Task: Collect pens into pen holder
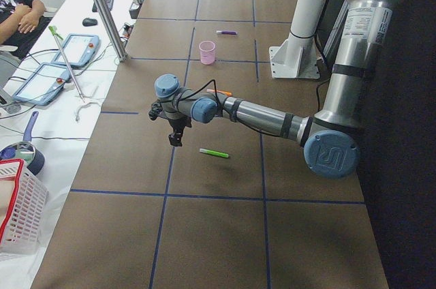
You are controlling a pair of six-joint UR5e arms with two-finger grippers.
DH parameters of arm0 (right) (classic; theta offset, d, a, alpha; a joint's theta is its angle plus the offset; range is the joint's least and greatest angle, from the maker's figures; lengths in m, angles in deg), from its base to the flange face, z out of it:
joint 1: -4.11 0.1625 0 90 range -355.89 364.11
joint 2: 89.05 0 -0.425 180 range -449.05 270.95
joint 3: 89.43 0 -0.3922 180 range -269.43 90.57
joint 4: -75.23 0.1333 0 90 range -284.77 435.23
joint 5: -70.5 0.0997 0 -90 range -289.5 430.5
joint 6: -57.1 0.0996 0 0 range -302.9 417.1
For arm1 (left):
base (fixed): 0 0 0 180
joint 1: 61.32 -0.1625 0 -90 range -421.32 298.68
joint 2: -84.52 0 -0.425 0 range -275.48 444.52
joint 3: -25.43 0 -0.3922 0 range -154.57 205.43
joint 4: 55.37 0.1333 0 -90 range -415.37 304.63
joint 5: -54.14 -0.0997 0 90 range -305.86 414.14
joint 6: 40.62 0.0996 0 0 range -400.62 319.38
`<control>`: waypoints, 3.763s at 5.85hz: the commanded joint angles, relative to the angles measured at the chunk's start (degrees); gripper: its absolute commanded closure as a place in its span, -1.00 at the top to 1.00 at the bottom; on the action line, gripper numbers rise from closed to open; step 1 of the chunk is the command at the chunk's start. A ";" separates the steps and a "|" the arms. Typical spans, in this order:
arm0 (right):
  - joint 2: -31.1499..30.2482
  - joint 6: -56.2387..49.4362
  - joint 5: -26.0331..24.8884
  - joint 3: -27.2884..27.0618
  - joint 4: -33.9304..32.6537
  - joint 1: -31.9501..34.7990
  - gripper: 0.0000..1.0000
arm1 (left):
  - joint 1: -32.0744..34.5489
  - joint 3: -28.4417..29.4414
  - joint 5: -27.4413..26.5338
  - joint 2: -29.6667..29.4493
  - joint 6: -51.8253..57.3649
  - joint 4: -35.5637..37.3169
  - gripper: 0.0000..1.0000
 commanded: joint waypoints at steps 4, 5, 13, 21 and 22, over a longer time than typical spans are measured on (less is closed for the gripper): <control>2.46 14.02 0.01 7.84 13.39 -6.11 1.00 | -1.46 0.05 -0.25 0.39 0.11 -0.21 1.00; 5.53 14.83 0.01 11.24 14.01 -7.70 1.00 | -1.46 0.05 -0.25 0.39 0.11 -0.21 1.00; 6.26 15.90 0.54 14.17 16.83 -8.41 1.00 | -8.31 3.90 -4.27 2.06 -0.42 -2.73 1.00; 6.35 15.90 0.54 14.17 16.82 -8.41 1.00 | -12.01 8.40 -5.97 3.29 -6.05 -14.54 1.00; 6.26 15.98 0.54 14.17 16.91 -8.41 1.00 | -12.01 8.31 -5.71 3.29 -6.05 -14.54 0.78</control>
